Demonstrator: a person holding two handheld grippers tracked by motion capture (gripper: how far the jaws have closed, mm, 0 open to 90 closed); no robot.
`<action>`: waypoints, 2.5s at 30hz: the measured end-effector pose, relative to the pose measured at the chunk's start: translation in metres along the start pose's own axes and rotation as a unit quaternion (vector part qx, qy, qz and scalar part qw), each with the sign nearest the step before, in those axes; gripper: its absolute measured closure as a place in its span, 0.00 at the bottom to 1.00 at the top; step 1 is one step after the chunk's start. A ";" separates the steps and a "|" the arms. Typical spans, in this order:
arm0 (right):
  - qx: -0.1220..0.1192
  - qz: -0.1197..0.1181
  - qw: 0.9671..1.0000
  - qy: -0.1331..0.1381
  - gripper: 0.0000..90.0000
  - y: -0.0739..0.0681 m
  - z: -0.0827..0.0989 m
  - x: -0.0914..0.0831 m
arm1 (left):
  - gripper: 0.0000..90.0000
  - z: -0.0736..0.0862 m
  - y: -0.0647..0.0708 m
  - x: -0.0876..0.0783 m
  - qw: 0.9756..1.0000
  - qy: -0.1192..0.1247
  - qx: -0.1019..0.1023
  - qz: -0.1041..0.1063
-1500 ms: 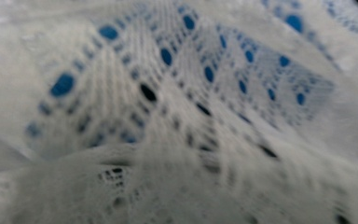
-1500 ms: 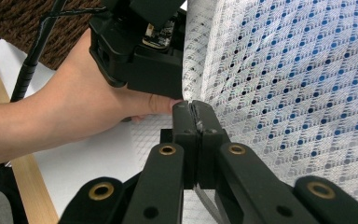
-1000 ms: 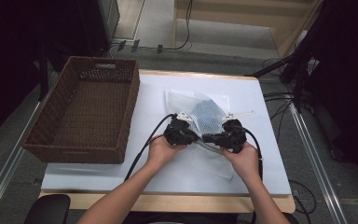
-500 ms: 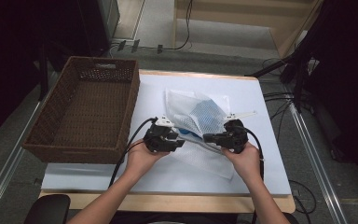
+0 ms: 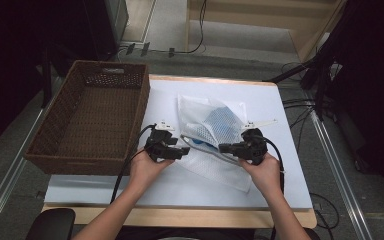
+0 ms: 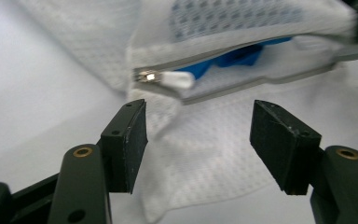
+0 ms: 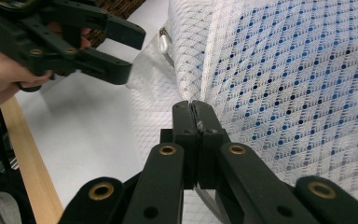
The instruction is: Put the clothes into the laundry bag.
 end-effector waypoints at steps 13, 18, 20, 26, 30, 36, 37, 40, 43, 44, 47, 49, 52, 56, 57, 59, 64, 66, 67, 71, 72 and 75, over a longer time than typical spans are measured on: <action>-0.003 -0.003 1.000 0.000 1.00 0.000 0.001 -0.001 | 0.85 0.011 -0.011 0.018 0.998 -0.050 -0.025 0.014; -0.002 -0.002 1.000 -0.001 1.00 0.001 0.001 -0.001 | 0.99 0.021 -0.002 0.003 0.997 -0.059 -0.008 0.044; -0.004 0.001 1.000 -0.003 1.00 0.001 0.001 -0.002 | 0.99 0.027 0.002 -0.006 0.996 -0.063 -0.011 0.060; -0.005 0.005 1.000 -0.004 1.00 0.000 0.002 -0.003 | 0.99 0.043 0.015 -0.029 0.994 -0.077 -0.002 0.074; -0.010 0.009 1.000 -0.009 1.00 -0.004 0.004 -0.005 | 0.99 0.057 0.019 -0.039 0.993 -0.081 -0.001 0.081; -0.020 0.000 0.999 -0.026 1.00 -0.015 0.006 -0.003 | 0.99 0.067 0.015 -0.037 0.993 -0.088 -0.009 0.084; -0.021 -0.003 0.999 -0.027 1.00 -0.017 0.006 -0.003 | 0.99 0.068 0.015 -0.038 0.993 -0.089 -0.005 0.083; -0.018 -0.008 0.999 -0.034 1.00 -0.021 0.011 -0.001 | 0.98 0.070 0.013 -0.040 0.993 -0.087 -0.006 0.082; -0.019 -0.017 0.998 -0.050 1.00 -0.022 0.016 0.006 | 0.94 0.073 0.011 -0.042 0.993 -0.081 -0.009 0.082; -0.024 -0.019 0.998 -0.057 1.00 -0.022 0.017 0.010 | 0.93 0.073 0.010 -0.042 0.993 -0.080 -0.009 0.082; -0.020 -0.027 0.997 -0.076 1.00 -0.020 0.022 0.026 | 0.87 0.074 0.009 -0.044 0.994 -0.080 -0.005 0.075; -0.023 -0.027 0.995 -0.092 1.00 -0.020 0.025 0.037 | 0.79 0.074 0.008 -0.045 0.994 -0.078 -0.007 0.080; -0.036 -0.015 0.994 -0.106 1.00 -0.020 0.026 0.047 | 0.69 0.074 0.008 -0.049 0.994 -0.072 0.000 0.081; -0.041 0.002 0.993 -0.106 0.98 -0.017 0.026 0.053 | 0.57 0.074 0.007 -0.054 0.995 -0.057 0.002 0.078; -0.043 0.005 0.993 -0.107 0.98 -0.017 0.027 0.054 | 0.55 0.073 0.007 -0.055 0.995 -0.054 -0.001 0.079; -0.050 0.011 0.993 -0.107 0.97 -0.016 0.028 0.056 | 0.50 0.073 0.007 -0.058 0.996 -0.047 0.005 0.076; -0.072 0.020 0.991 -0.109 0.95 -0.017 0.029 0.060 | 0.48 0.074 0.010 -0.064 0.997 -0.035 0.015 0.070; -0.074 0.013 0.992 -0.105 0.91 -0.016 0.029 0.060 | 0.47 0.073 0.011 -0.067 0.997 -0.024 0.021 0.065; -0.076 0.007 0.992 -0.102 0.87 -0.016 0.030 0.061 | 0.46 0.073 0.011 -0.068 0.997 -0.019 0.018 0.069; -0.082 0.011 0.992 -0.099 0.82 -0.017 0.029 0.060 | 0.45 0.071 0.010 -0.069 0.997 -0.012 0.013 0.076; -0.088 0.014 0.991 -0.098 0.80 -0.018 0.028 0.059 | 0.46 0.070 0.010 -0.069 0.997 -0.012 0.015 0.075; -0.082 0.006 0.993 -0.085 0.78 -0.018 0.024 0.054 | 0.46 0.070 0.010 -0.069 0.997 -0.011 0.017 0.073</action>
Point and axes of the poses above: each handheld gripper's, and its own axes: x roughly forward along the jaws, z roughly out of its underside, y roughly to its right, the point moved 1 cm from there along x, roughly forward along the jaws, and after that the axes turned 13 degrees about -x, right-handed, at the moved point
